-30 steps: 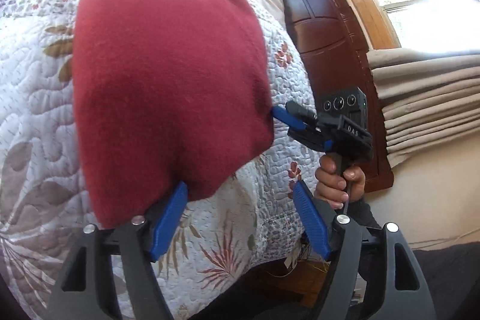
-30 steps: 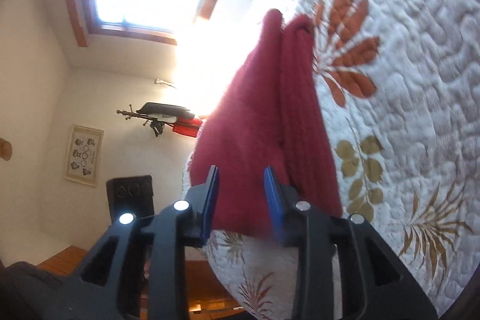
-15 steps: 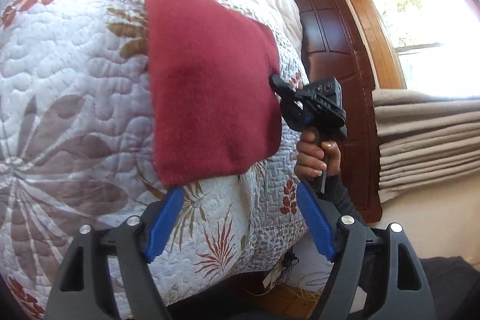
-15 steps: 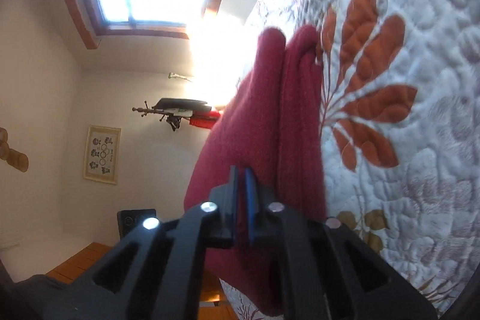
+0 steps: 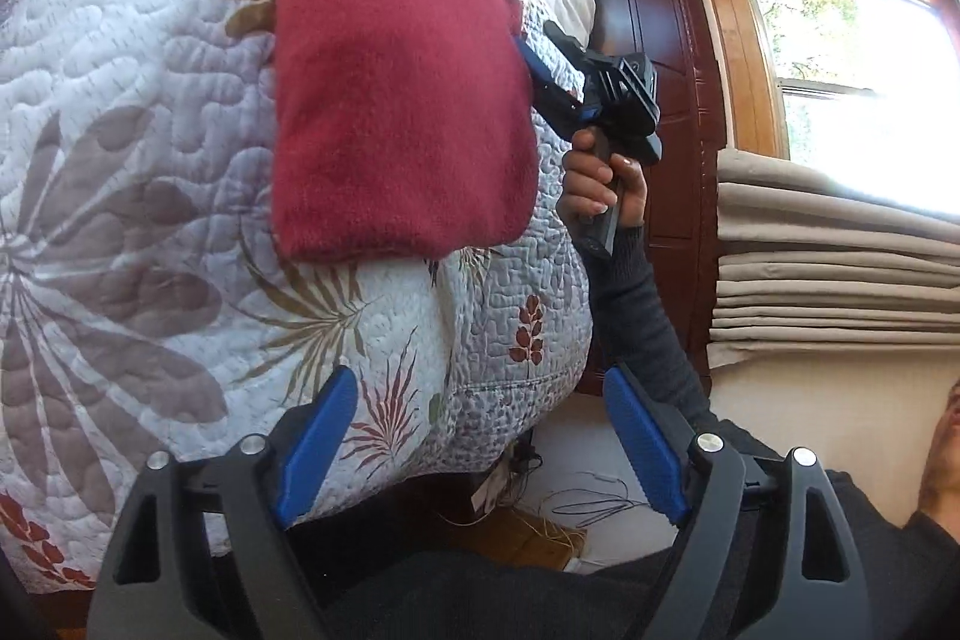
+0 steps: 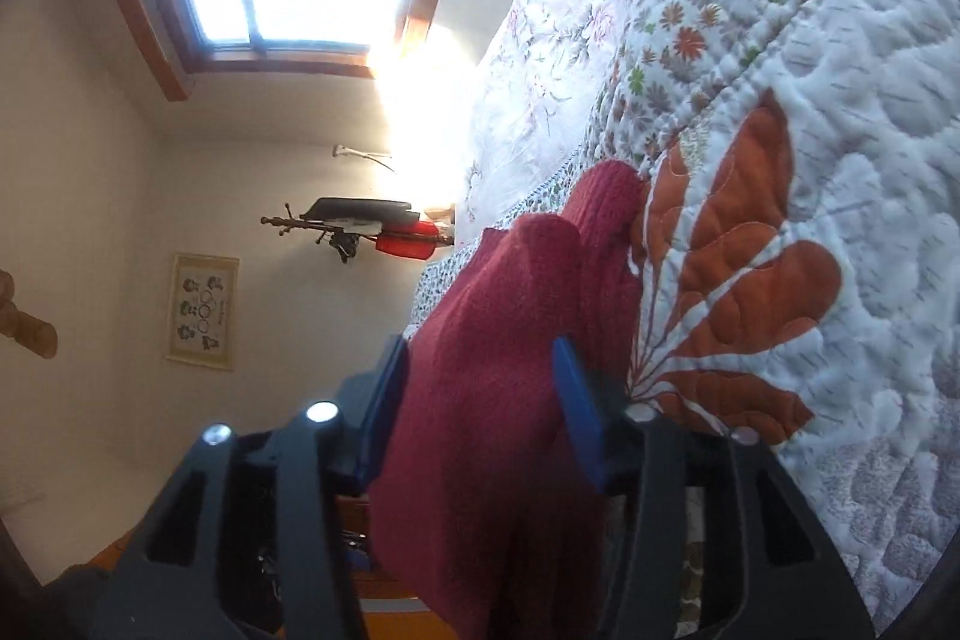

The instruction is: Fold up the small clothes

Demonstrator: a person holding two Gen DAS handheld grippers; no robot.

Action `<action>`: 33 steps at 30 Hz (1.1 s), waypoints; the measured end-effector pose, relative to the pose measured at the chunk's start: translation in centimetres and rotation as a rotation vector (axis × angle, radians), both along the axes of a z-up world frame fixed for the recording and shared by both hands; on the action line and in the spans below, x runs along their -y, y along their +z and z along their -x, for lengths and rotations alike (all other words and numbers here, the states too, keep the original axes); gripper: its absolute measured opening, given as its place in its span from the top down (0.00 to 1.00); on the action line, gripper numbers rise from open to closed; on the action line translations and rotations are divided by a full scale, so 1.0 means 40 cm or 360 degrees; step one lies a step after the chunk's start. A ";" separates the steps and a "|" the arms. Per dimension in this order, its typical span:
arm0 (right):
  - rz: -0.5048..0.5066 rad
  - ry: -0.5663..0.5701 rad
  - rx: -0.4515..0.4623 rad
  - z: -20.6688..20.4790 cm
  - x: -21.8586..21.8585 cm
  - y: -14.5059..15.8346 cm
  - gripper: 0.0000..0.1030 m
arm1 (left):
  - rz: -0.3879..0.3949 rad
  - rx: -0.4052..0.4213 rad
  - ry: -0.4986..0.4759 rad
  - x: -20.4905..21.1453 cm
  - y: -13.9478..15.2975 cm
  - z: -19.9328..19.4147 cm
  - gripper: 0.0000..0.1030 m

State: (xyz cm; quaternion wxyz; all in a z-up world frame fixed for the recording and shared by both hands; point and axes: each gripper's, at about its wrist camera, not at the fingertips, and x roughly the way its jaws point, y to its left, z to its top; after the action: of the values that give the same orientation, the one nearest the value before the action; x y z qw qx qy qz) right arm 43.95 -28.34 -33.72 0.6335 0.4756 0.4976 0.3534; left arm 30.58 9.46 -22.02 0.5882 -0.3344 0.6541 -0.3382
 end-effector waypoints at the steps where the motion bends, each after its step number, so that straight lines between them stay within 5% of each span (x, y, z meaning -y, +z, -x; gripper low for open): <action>1: 0.0017 -0.0006 -0.0034 0.004 0.013 -0.016 0.08 | 0.0014 0.0020 0.0057 -0.030 0.002 -0.011 0.18; 6: -0.0094 0.0188 -0.0151 0.035 0.002 -0.094 0.07 | -0.0101 0.0044 0.0370 -0.139 -0.058 -0.106 0.11; 13: -0.0099 0.0355 -0.0159 0.024 -0.057 -0.094 0.07 | -0.0014 -0.0058 0.0255 -0.059 -0.189 -0.200 0.11; 21: -0.0187 0.0374 -0.0120 -0.001 -0.087 -0.058 0.09 | 0.0082 -0.0048 0.0026 0.068 -0.225 -0.213 0.09; 26: -0.0242 0.0406 -0.0132 -0.040 -0.157 -0.048 0.09 | 0.0114 -0.0079 0.0086 0.080 -0.234 -0.218 0.08; 28: -0.0208 0.0415 -0.0160 -0.047 -0.172 -0.059 0.18 | 0.0072 -0.0042 0.0089 0.089 -0.231 -0.213 0.09; 30: -0.0164 0.0397 -0.0195 -0.050 -0.171 -0.065 0.48 | 0.0018 -0.0054 0.0103 0.083 -0.236 -0.214 0.20; 32: -0.0142 0.0381 -0.0186 -0.044 -0.168 -0.051 0.51 | 0.0022 -0.0134 0.0142 0.063 -0.254 -0.213 0.54; 33: -0.0109 0.0384 -0.0170 -0.040 -0.172 -0.038 0.52 | 0.0039 -0.0148 0.0156 0.055 -0.258 -0.211 0.56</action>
State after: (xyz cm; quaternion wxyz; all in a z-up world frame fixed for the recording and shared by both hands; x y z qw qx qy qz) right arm 45.57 -21.46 -35.22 0.5423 0.4518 0.5720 0.4180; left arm 39.03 7.27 -32.35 0.5688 -0.3884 0.6596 -0.3010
